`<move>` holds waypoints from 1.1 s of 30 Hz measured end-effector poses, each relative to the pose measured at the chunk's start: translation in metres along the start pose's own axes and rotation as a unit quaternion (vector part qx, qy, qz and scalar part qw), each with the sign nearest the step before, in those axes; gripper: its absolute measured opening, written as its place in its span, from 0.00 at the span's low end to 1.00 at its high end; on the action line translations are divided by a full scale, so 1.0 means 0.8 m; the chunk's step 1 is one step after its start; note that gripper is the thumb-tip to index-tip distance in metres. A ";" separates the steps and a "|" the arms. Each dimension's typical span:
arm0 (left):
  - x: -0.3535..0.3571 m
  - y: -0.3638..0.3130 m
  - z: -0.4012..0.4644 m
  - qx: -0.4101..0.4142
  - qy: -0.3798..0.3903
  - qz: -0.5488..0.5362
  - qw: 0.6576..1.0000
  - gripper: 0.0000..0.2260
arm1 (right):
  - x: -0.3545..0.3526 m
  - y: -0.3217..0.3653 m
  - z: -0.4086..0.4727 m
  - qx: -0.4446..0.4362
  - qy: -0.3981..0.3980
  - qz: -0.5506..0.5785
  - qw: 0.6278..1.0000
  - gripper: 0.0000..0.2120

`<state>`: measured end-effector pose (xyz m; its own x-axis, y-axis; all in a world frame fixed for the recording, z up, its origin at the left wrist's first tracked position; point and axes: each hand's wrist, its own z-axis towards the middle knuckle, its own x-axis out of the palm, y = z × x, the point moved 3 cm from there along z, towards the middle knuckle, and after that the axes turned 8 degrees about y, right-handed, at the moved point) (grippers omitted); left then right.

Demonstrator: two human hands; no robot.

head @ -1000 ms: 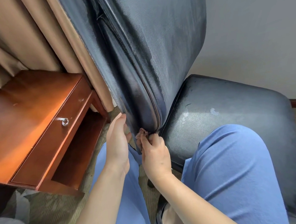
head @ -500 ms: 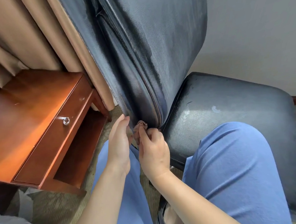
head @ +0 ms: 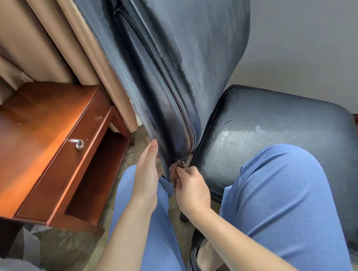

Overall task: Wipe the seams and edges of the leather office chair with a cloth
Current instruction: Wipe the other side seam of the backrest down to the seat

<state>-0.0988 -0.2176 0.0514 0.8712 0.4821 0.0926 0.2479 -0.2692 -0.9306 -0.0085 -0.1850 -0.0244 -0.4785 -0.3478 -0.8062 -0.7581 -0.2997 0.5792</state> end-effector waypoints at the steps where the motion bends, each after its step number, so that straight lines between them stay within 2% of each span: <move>1: -0.001 0.002 0.002 -0.004 0.001 0.003 1.000 0.21 | 0.003 -0.004 0.000 0.018 0.006 0.027 0.999 0.09; 6: 0.001 0.003 0.007 -0.012 0.006 0.016 1.000 0.25 | 0.001 -0.009 0.009 0.098 -0.004 0.149 0.984 0.10; 13: 0.002 -0.001 0.022 0.007 0.001 0.019 1.000 0.21 | -0.006 0.014 0.028 0.087 -0.033 0.232 0.968 0.08; 21: -0.001 0.001 0.038 0.006 -0.008 0.014 1.000 0.23 | 0.000 0.025 0.047 0.104 0.011 0.199 0.974 0.09; 27: 0.001 0.000 0.037 0.010 0.000 0.011 1.000 0.23 | -0.008 0.026 0.040 0.109 -0.012 0.232 0.966 0.09; 33: 0.002 -0.001 0.037 0.008 0.007 0.003 1.000 0.22 | 0.002 0.025 0.054 0.169 0.063 0.180 0.967 0.14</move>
<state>-0.1098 -0.1920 0.0419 0.8785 0.4690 0.0912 0.2350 -0.2581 -0.9371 -0.0437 -0.1535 -0.0192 -0.6965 -0.4879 -0.5261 -0.6640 0.1604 0.7303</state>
